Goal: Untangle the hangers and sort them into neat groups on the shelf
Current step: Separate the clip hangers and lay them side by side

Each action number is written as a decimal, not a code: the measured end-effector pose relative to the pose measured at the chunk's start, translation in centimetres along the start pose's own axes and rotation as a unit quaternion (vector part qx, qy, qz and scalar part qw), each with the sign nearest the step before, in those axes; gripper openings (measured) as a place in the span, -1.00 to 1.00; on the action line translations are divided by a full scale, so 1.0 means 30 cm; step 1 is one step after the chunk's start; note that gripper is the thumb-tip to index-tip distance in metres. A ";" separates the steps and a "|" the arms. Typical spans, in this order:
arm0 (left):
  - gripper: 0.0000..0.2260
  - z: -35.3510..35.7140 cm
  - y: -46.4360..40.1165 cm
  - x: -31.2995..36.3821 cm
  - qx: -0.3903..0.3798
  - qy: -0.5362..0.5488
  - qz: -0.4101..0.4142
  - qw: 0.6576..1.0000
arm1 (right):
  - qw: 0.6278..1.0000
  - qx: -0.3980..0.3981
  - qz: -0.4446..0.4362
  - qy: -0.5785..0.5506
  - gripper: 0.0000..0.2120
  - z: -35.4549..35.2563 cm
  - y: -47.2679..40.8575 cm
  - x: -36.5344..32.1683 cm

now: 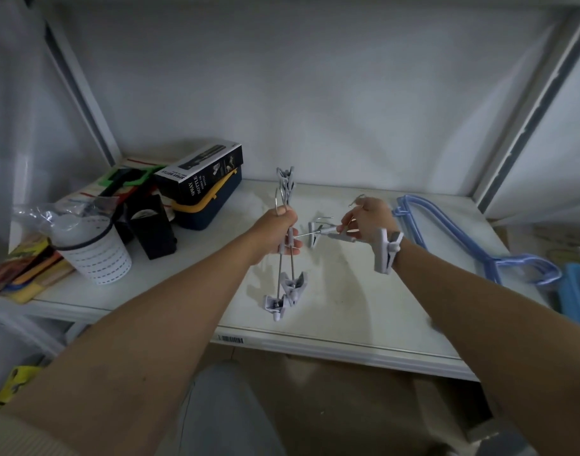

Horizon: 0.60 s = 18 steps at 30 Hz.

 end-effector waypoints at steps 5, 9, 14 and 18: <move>-0.87 0.018 0.004 0.007 -0.012 -0.010 -0.002 1.000 | 0.998 -0.033 -0.018 -0.057 -0.80 0.011 0.025 -0.021; -0.89 0.016 -0.002 0.000 -0.007 -0.023 -0.002 1.000 | 0.989 -0.044 0.059 -0.126 -0.84 0.018 0.022 0.006; -0.91 0.017 -0.002 -0.044 -0.014 -0.015 -0.040 0.999 | 0.981 -0.043 0.104 -0.160 -0.82 0.005 0.026 0.054; -0.86 0.060 0.012 -0.101 -0.065 -0.060 -0.053 0.995 | 0.977 -0.041 0.105 -0.183 -0.83 0.012 0.029 0.052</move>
Point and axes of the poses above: each hand's wrist, its own y-axis away from the middle knuckle, its own z-axis out of the palm, x = y × z, the point moved 9 cm from there along -y, towards the middle knuckle, and after that the axes turned 8 degrees about x, right-handed, at the moved point
